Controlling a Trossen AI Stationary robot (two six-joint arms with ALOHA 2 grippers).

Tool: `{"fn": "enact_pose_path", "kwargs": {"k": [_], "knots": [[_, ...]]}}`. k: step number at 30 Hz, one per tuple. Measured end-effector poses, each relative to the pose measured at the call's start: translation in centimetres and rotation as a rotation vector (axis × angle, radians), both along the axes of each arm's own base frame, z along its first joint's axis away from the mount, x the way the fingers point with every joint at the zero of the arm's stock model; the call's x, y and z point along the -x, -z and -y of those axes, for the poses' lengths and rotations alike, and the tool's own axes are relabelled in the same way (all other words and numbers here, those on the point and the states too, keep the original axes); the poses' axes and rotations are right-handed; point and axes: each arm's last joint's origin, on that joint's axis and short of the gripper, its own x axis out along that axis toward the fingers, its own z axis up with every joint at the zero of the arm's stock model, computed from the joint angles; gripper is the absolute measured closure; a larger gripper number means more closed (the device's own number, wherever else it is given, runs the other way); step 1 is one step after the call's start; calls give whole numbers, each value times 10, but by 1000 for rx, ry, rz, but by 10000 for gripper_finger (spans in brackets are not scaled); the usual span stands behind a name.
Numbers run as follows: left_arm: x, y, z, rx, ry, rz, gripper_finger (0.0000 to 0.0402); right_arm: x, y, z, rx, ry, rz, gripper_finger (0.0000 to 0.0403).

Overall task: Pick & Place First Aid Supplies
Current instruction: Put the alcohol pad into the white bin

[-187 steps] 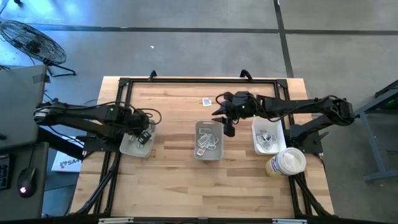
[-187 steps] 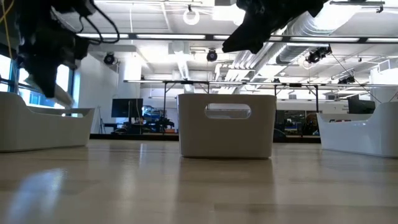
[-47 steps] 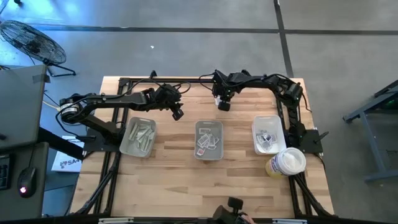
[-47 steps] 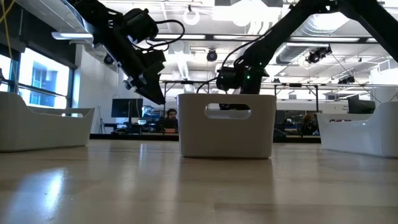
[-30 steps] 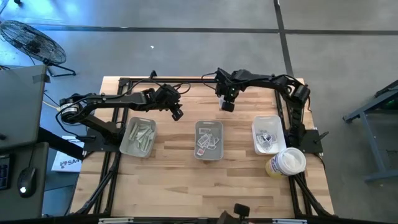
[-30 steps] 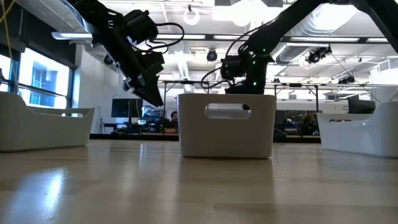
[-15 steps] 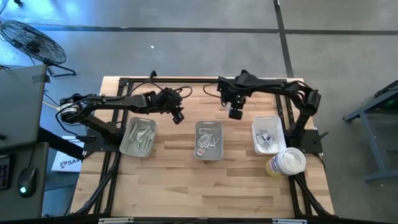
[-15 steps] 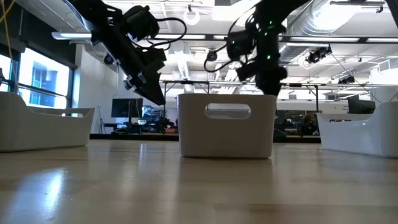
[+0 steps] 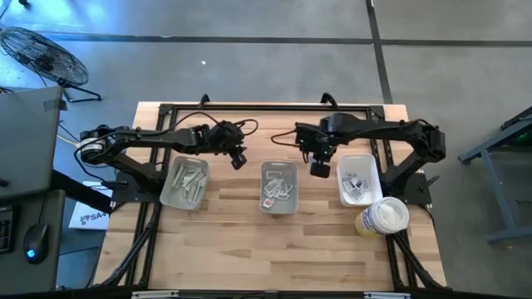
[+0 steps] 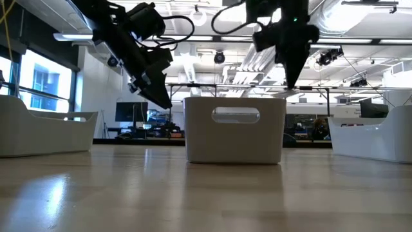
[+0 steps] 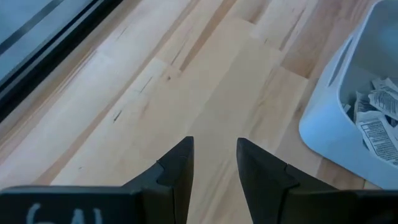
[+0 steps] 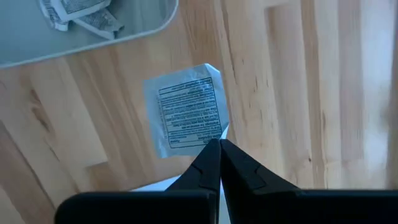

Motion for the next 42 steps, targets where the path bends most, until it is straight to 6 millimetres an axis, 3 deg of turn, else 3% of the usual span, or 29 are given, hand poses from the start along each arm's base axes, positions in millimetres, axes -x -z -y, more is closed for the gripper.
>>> {"fn": "enact_pose_path", "kwargs": {"k": [11,15,20,25,29,34,42], "knots": [[1,0,1,18,-9,-2,282,24,-11,-24,82,101,-167,403],[1,-1,2,19,-7,3,282,36,6,-33,46,93,-237,403],[-1,-1,8,23,21,3,282,73,29,-42,25,177,-325,403],[-1,-2,8,29,33,11,282,111,42,-52,-56,312,-317,403],[-4,-4,7,18,37,51,282,128,54,-55,-85,384,-283,403],[-6,-8,7,5,38,91,282,133,76,-52,-101,424,-278,399],[-7,-8,7,18,46,110,282,121,73,-42,-69,391,-251,358]]}}
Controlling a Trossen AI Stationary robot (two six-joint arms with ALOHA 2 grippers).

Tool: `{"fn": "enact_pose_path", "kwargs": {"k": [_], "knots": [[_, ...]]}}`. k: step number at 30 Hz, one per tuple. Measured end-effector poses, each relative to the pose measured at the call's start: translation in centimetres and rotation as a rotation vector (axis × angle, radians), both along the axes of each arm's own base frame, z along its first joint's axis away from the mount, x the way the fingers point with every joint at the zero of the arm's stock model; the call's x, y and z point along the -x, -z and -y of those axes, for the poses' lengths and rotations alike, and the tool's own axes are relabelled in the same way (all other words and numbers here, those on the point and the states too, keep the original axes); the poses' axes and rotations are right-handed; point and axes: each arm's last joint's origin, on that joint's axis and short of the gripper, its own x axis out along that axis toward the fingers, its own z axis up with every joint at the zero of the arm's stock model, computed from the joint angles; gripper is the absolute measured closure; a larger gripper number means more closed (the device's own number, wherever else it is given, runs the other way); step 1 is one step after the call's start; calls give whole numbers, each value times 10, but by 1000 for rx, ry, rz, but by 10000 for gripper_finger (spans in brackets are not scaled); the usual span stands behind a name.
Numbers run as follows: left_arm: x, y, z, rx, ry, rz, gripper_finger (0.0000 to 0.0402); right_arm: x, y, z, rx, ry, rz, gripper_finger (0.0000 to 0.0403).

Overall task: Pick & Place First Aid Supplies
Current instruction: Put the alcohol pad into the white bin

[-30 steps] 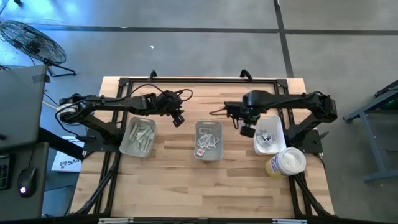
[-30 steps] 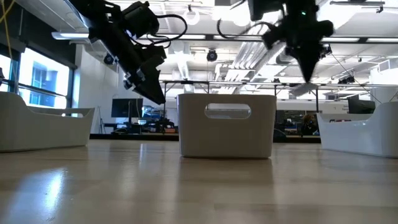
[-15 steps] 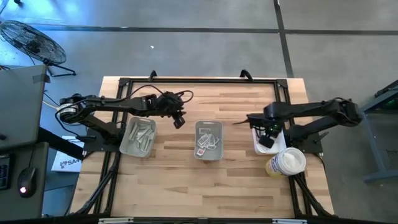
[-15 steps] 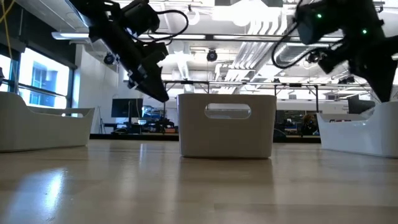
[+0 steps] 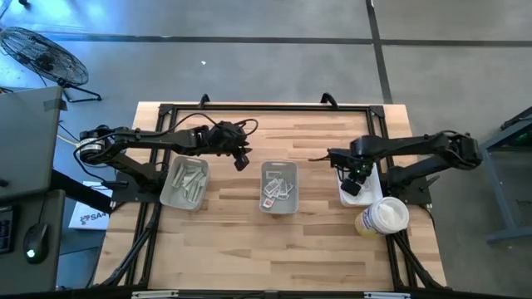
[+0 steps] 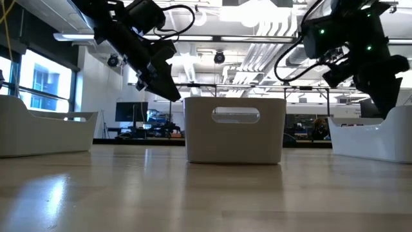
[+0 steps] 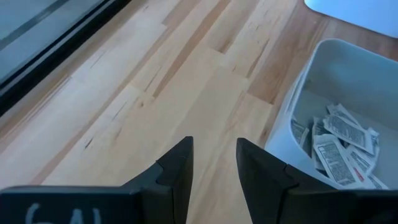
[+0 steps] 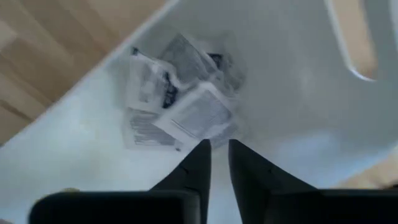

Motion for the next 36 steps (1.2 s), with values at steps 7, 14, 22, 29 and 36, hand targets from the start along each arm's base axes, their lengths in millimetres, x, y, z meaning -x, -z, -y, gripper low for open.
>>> {"fn": "enact_pose_path", "kwargs": {"k": [7,14,22,29,36], "knots": [[0,0,0,3,3,0,282,-3,18,6,-68,-21,20,317],[1,1,0,3,5,-10,282,-15,41,17,-61,-32,-59,324],[2,3,1,9,5,-36,282,-26,68,27,-52,-47,-140,329],[4,5,1,13,3,-59,282,-32,73,29,-29,-63,-109,329],[4,5,1,9,2,-62,282,-27,66,26,-26,-52,-133,329]]}}
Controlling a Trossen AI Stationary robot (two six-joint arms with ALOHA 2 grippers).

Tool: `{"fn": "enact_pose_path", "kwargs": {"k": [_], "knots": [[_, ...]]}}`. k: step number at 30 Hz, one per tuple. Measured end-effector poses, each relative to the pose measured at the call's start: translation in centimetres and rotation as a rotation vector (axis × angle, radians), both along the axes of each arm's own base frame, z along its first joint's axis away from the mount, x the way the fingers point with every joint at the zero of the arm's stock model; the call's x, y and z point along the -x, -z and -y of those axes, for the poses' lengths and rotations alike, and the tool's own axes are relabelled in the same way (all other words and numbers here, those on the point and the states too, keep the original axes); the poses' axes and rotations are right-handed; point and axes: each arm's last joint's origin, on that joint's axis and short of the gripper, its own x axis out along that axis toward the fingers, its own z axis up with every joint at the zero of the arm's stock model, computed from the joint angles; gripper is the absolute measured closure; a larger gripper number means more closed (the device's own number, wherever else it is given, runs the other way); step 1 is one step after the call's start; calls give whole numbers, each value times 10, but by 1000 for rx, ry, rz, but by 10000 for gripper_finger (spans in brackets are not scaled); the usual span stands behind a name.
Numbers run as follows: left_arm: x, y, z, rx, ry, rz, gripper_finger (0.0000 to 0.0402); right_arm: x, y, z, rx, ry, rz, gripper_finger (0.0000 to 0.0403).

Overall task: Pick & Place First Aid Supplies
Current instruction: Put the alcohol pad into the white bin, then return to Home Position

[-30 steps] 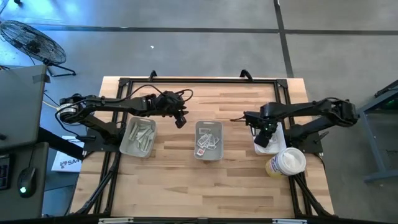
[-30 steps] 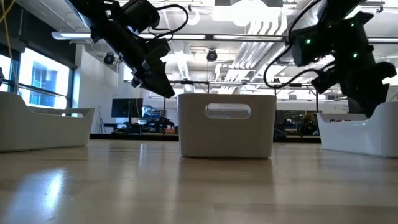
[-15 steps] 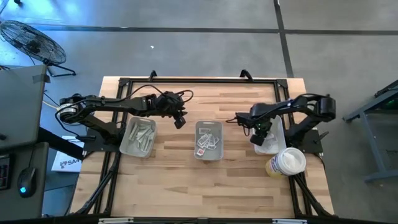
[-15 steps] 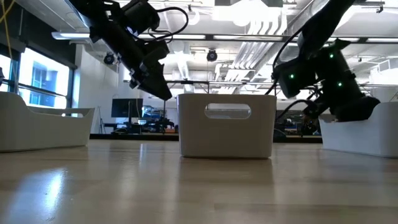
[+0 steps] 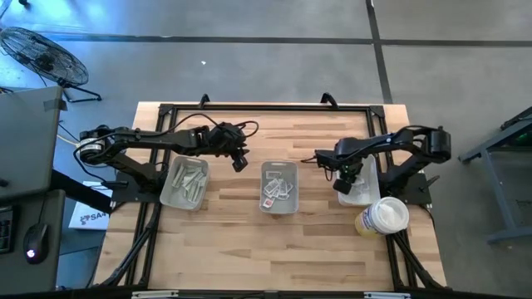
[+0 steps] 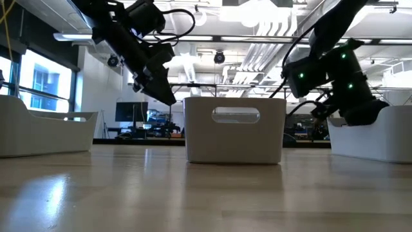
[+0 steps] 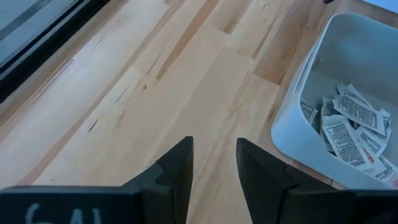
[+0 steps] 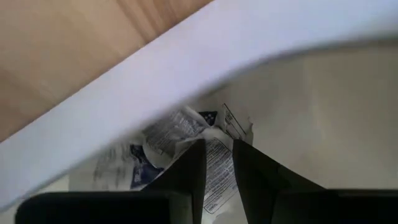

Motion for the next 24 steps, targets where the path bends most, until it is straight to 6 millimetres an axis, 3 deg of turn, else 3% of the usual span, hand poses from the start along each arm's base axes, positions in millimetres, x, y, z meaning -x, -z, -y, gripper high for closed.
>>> {"fn": "enact_pose_path", "kwargs": {"k": [6,16,24], "knots": [[1,-5,-2,-53,-50,19,282,7,-20,-7,35,11,64,329],[13,-36,1,-107,-48,162,282,23,-61,-15,105,45,324,329],[21,-49,1,-172,-22,186,282,19,-79,-17,146,-23,581,329]]}}
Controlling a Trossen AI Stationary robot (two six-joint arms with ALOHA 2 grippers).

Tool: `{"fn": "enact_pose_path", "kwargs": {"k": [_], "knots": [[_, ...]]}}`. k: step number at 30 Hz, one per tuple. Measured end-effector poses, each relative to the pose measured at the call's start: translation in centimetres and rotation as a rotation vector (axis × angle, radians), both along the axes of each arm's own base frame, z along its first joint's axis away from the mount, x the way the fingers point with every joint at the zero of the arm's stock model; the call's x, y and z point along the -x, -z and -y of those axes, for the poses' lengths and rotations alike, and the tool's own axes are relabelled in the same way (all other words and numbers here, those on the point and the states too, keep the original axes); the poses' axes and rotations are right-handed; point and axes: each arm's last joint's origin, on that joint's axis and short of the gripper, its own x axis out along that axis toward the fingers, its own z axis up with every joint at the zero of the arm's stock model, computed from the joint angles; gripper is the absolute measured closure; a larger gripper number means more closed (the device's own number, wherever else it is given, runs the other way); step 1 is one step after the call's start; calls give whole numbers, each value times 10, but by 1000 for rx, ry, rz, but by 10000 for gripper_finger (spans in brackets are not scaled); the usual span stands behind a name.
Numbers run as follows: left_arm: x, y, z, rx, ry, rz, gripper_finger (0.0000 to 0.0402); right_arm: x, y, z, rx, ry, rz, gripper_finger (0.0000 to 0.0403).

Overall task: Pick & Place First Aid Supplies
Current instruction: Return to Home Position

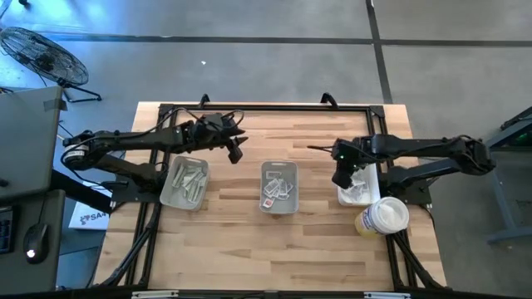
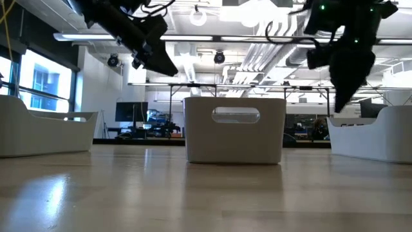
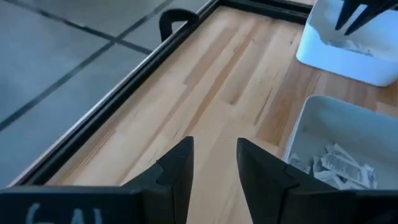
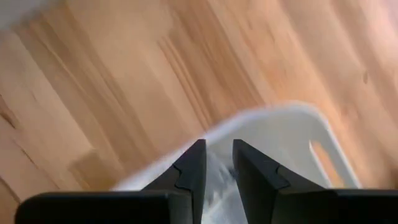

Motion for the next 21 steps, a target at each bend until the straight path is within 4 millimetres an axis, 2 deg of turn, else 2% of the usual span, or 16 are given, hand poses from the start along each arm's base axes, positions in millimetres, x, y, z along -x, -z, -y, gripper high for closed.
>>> {"fn": "enact_pose_path", "kwargs": {"k": [5,10,16,21], "knots": [[3,3,-16,61,13,13,282,-16,-5,-1,91,-84,148,329],[-4,5,-15,64,64,32,282,-40,-3,1,164,-211,255,329],[-10,14,-19,65,52,4,282,-61,6,7,285,-285,272,329],[-7,16,-27,88,63,-2,282,-65,11,8,289,-308,256,329]]}}
